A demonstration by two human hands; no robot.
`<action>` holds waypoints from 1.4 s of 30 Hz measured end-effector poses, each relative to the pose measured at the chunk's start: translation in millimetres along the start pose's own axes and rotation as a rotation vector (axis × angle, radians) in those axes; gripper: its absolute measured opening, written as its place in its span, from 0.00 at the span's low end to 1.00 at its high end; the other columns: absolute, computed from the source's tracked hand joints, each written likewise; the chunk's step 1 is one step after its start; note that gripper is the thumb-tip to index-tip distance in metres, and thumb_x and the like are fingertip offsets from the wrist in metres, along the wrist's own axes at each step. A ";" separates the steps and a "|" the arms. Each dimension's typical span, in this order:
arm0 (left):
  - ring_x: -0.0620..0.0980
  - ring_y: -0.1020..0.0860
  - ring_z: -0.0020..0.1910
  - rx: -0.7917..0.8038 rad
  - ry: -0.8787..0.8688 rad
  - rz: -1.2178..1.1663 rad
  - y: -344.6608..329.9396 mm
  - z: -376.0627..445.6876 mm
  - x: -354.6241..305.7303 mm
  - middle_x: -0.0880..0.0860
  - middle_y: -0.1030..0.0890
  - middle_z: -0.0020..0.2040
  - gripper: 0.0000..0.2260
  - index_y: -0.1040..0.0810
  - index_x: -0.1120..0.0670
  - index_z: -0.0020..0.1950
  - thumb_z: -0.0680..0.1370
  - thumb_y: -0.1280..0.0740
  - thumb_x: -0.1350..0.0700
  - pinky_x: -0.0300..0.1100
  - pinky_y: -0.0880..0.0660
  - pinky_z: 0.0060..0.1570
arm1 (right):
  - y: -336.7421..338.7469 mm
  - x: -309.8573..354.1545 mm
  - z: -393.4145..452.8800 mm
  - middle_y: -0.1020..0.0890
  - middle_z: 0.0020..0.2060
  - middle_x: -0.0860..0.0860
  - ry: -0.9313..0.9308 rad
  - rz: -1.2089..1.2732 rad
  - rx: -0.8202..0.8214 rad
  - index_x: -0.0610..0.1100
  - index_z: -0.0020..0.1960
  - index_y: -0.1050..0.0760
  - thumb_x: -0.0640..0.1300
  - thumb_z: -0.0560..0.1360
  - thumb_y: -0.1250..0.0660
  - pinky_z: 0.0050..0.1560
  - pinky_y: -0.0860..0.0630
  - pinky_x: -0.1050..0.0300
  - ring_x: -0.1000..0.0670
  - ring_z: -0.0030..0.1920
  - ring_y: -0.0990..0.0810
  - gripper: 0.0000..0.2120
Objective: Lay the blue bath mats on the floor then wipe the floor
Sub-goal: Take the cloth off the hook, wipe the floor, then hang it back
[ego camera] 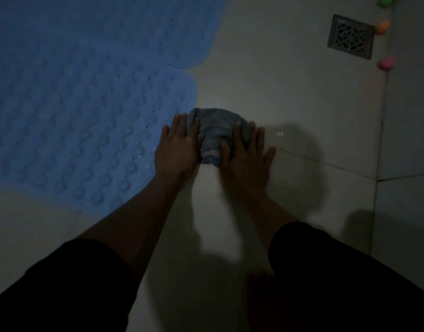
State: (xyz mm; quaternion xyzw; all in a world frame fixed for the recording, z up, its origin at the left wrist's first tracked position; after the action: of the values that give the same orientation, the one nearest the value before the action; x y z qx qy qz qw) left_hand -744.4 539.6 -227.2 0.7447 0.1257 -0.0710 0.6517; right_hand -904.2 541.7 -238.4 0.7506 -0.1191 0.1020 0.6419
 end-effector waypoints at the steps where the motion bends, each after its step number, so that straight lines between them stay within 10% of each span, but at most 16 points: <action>1: 0.59 0.43 0.80 -0.001 0.004 0.001 -1.4 -7.6 3.0 0.60 0.39 0.80 0.24 0.38 0.56 0.79 0.86 0.51 0.48 0.56 0.47 0.76 | -2.0 1.1 -7.7 0.51 0.81 0.49 0.007 -0.006 0.005 0.55 0.81 0.53 0.62 0.82 0.53 0.76 0.57 0.34 0.46 0.80 0.57 0.29; 42: 0.62 0.36 0.77 -0.218 0.406 -0.066 -14.1 -280.4 87.7 0.62 0.32 0.76 0.22 0.32 0.59 0.76 0.85 0.48 0.51 0.60 0.35 0.73 | -54.4 63.3 -208.6 0.44 0.80 0.48 0.524 -0.146 0.134 0.51 0.80 0.46 0.59 0.82 0.49 0.73 0.48 0.31 0.44 0.80 0.48 0.29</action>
State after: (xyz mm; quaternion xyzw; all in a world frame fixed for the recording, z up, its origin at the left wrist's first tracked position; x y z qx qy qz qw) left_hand -680.6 826.8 -224.8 0.6641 0.2856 0.0729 0.6871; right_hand -827.3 752.7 -237.7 0.7459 0.1125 0.2538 0.6054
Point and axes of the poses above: each hand's wrist, its own z-axis towards the middle knuckle, its own y-axis out of the back of the hand, x = y × z, the point moved 5 cm from there along z, towards the middle knuckle
